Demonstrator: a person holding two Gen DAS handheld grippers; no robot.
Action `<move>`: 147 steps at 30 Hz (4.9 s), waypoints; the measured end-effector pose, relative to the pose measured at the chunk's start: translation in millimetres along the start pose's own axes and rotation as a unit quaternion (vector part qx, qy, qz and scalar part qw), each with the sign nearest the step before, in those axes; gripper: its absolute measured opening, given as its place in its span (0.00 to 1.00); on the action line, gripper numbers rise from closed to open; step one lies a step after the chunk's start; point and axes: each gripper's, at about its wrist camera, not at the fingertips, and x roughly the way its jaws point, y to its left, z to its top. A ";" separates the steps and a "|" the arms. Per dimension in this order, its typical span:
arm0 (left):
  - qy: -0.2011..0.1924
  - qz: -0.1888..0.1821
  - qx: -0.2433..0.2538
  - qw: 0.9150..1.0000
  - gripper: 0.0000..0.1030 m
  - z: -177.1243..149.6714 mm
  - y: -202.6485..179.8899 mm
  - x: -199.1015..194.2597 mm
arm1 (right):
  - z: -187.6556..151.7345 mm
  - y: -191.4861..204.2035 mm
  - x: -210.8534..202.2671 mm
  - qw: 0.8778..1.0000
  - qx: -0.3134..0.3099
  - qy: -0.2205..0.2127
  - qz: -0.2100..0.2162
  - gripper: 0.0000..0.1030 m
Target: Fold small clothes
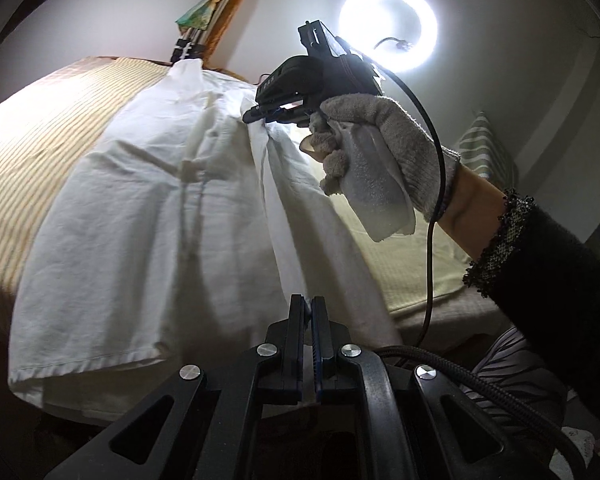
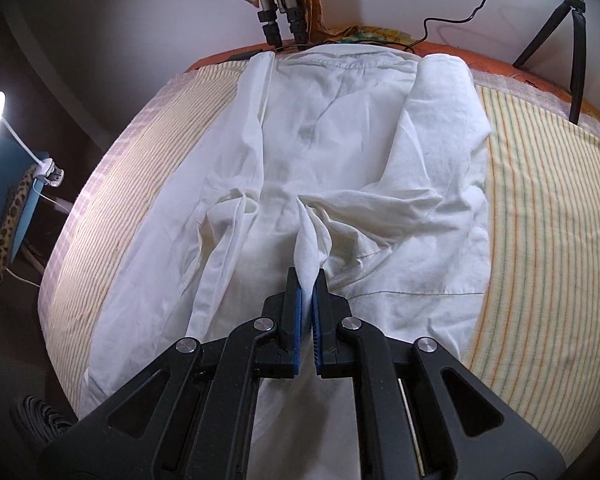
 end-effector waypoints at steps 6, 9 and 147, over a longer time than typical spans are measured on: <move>0.005 0.010 0.000 1.000 0.00 -2.0 2.6 -1.6 | -2.3 0.4 1.7 1.000 0.001 -0.003 0.022 0.10; 0.005 0.015 0.012 1.000 0.00 -0.9 -2.0 -3.0 | -4.0 -11.7 -24.4 0.996 0.038 -0.018 0.078 0.12; 0.032 0.017 -0.115 0.993 0.53 203.6 173.5 31.2 | -100.4 -94.3 -75.0 0.970 0.164 -0.009 0.179 0.49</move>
